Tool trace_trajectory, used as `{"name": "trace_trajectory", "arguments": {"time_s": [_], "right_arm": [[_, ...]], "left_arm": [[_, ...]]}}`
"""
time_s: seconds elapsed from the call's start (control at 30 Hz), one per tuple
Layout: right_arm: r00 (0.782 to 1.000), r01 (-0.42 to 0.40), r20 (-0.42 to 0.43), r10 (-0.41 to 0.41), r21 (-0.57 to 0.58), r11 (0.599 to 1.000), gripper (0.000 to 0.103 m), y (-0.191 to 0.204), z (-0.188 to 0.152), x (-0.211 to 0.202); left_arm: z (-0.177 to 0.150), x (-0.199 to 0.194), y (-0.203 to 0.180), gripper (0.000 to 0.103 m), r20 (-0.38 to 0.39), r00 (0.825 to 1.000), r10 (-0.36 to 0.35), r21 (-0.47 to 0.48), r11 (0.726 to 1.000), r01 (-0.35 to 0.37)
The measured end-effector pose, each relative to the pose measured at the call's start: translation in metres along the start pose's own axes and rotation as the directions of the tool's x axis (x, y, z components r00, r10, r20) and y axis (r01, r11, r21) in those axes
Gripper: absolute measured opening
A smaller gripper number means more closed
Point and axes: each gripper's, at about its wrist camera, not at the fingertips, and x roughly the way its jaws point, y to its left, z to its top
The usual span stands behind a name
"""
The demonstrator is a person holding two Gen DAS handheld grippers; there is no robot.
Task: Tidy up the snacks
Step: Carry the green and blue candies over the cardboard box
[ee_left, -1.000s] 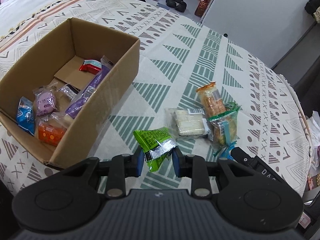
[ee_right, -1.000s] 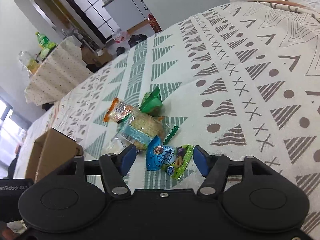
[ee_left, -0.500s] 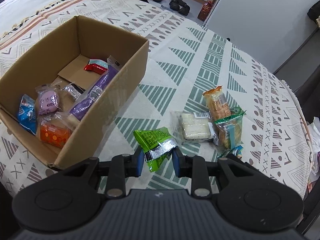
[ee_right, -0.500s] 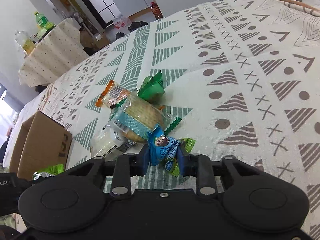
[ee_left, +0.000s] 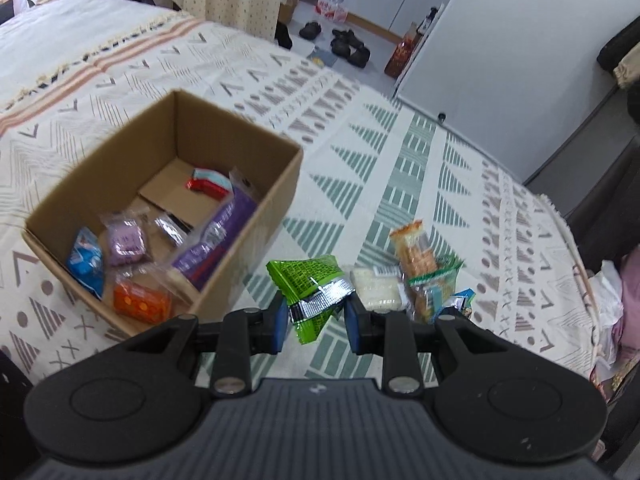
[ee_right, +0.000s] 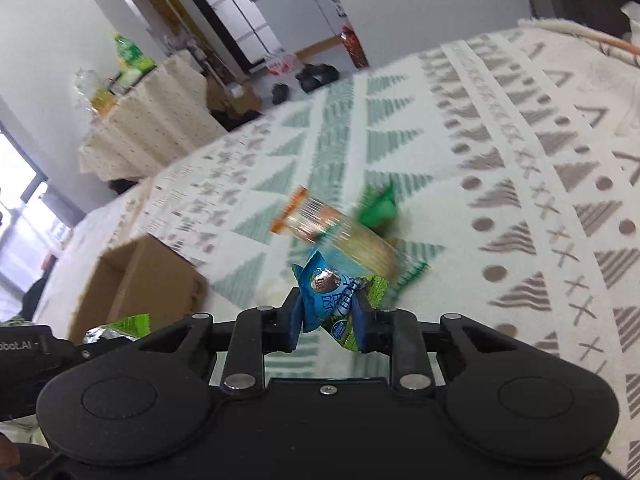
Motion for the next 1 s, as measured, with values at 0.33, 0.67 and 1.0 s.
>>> {"name": "trace_trajectory", "arguments": {"time_s": [0.33, 0.67, 1.0], "right_arm": [[0.991, -0.122, 0.050, 0.126, -0.087, 0.989, 0.025, 0.052, 0.002, -0.015], [0.960, -0.257, 0.062, 0.272, -0.181, 0.949, 0.025, 0.108, -0.006, -0.015], [0.941, -0.321, 0.020, 0.337, -0.253, 0.913, 0.025, 0.147, -0.018, -0.009]], "left_arm": [[0.027, -0.032, 0.036, 0.028, 0.081, 0.997, 0.018, -0.053, 0.999, -0.014], [0.047, -0.045, 0.082, 0.029, 0.111, 0.992, 0.067, -0.117, 0.992, -0.054], [0.050, -0.044, 0.113, 0.034, 0.093, 0.990, 0.109, -0.173, 0.981, -0.091]]}}
